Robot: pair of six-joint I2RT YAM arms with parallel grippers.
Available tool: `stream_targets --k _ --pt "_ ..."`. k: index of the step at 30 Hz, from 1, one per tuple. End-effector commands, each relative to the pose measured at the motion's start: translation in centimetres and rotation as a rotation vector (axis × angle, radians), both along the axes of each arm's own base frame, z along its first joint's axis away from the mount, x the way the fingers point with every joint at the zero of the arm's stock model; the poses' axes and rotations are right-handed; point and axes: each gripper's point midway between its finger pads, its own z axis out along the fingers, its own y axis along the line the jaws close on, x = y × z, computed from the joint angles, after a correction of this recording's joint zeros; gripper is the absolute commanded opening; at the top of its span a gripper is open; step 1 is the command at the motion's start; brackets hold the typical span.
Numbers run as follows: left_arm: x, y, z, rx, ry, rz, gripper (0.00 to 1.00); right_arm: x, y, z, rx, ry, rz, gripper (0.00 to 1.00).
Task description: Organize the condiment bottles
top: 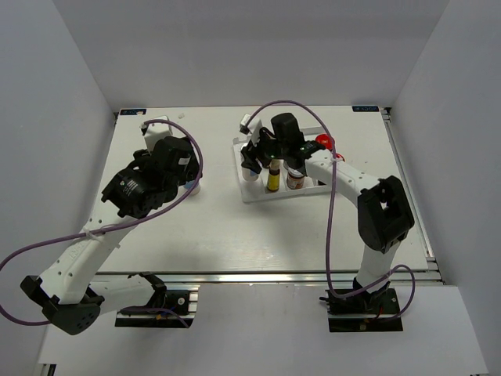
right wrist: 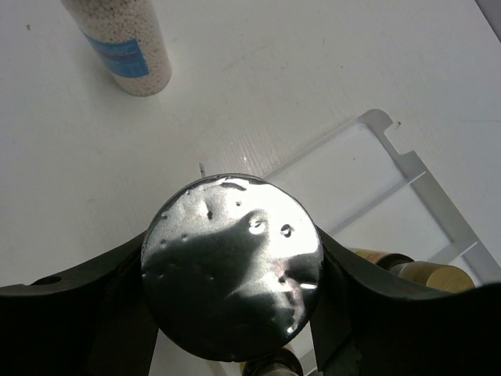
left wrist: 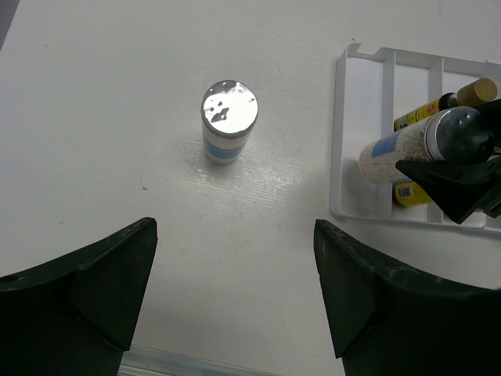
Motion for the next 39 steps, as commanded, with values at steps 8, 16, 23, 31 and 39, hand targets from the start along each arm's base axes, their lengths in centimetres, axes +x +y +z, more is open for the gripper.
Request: stream_targets --k 8,16,23,31,39 --pt "-0.1 -0.1 -1.0 -0.018 0.013 -0.002 0.91 1.1 1.1 -0.3 0.001 -0.06 0.038 0.23" --pt "-0.1 -0.6 -2.7 -0.016 0.046 -0.017 0.91 1.2 1.2 -2.4 -0.026 -0.021 0.044 0.58" --pt "0.5 -0.9 -4.5 -0.007 0.081 -0.028 0.91 0.8 1.2 -2.6 -0.033 -0.003 0.06 0.85" --pt "1.9 -1.0 -6.6 0.011 0.121 -0.039 0.92 0.4 0.8 3.7 0.042 -0.055 0.069 0.89" --pt "4.6 0.4 -9.3 0.061 0.201 -0.023 0.92 -1.9 -1.2 13.6 0.185 -0.122 0.192 0.89"
